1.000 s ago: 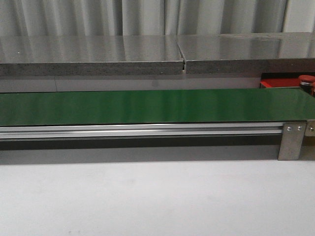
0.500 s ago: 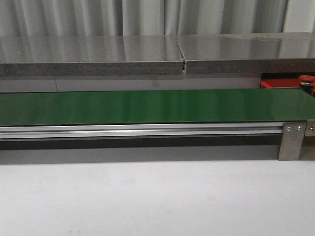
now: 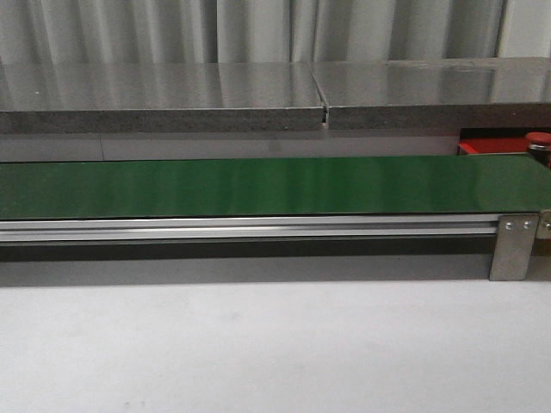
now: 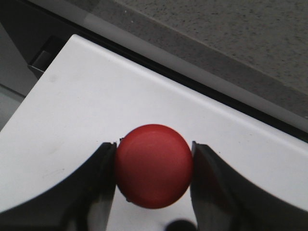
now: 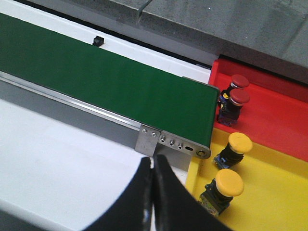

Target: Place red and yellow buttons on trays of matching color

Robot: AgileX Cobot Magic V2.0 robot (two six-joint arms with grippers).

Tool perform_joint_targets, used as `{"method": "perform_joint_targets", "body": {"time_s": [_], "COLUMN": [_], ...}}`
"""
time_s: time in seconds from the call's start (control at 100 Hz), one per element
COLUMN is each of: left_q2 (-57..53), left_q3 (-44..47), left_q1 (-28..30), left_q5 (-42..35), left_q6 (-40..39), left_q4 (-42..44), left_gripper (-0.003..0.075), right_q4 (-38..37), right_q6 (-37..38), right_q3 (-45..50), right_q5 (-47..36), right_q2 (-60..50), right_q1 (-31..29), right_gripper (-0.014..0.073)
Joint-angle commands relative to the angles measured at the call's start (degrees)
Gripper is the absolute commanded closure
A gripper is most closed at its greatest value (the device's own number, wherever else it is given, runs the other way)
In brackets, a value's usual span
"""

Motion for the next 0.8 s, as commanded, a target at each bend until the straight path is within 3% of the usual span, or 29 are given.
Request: {"method": "perform_joint_targets", "body": {"time_s": [0.0, 0.37, 0.79], "left_q2": [-8.46, -28.67, -34.23], "left_q3": [2.87, 28.04, 44.26], "left_q1": [-0.98, -3.81, -5.62], "left_q5": [-3.53, -11.11, -15.90], "left_q6": [1.97, 3.19, 4.12], "left_q4": [-2.13, -2.30, -2.30], "left_gripper": [0.0544, 0.0544, 0.0544], "right_q4": [-0.07, -0.07, -0.07], "right_q6": [-0.51, -0.51, -0.51], "right_q3": [-1.42, -1.42, -1.42], "right_q5": [-4.08, -4.08, -4.08], "right_q2": [0.50, 0.50, 0.50], "right_q1": [0.07, 0.07, 0.07], "right_gripper": [0.0662, 0.0662, 0.0662]}}
